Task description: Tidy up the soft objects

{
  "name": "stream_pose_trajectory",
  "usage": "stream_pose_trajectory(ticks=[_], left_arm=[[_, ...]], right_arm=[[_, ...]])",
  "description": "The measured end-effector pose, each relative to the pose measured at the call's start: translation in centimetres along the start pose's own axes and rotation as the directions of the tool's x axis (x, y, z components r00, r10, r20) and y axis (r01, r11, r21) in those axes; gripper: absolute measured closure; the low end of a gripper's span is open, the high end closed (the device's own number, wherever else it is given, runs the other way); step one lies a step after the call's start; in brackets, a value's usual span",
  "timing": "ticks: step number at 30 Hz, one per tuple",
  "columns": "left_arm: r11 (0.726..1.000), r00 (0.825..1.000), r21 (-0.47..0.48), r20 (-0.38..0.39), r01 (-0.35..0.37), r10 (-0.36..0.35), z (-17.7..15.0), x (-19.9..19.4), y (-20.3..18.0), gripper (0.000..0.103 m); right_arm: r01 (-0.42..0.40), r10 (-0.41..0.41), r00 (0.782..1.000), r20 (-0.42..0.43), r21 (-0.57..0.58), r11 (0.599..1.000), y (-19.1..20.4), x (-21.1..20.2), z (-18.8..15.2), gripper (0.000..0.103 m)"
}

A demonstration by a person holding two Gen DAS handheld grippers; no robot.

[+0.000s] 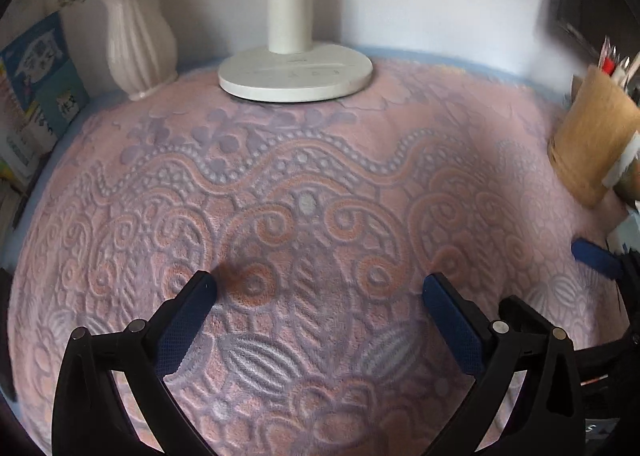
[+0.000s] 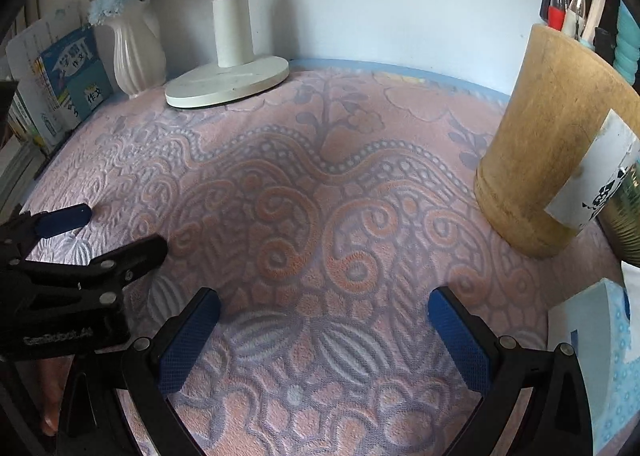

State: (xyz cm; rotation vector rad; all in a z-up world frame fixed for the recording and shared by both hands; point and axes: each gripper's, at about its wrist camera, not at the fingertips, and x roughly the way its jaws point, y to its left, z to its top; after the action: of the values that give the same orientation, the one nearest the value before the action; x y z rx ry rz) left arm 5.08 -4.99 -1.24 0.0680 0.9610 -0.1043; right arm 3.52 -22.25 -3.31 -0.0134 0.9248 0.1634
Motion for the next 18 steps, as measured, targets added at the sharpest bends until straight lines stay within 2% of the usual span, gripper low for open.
stream_pose_trajectory(ticks=[13,16,18], left_arm=[[1.0,1.0,-0.003,0.018,0.009,-0.009,-0.1,0.0,0.2,0.0],[0.999,1.0,-0.038,0.021,0.012,-0.011,-0.3,-0.5,1.0,0.001],[0.997,0.999,-0.079,0.026,-0.017,0.019,-0.6,-0.9,1.8,0.001]], right_arm=[[0.008,-0.008,1.0,0.003,0.016,1.0,0.0,-0.2,-0.3,0.0],[0.002,-0.002,1.0,0.005,0.016,1.0,0.0,0.0,-0.1,0.0],[0.002,-0.003,1.0,0.006,0.017,1.0,-0.1,-0.1,-0.2,0.0]])
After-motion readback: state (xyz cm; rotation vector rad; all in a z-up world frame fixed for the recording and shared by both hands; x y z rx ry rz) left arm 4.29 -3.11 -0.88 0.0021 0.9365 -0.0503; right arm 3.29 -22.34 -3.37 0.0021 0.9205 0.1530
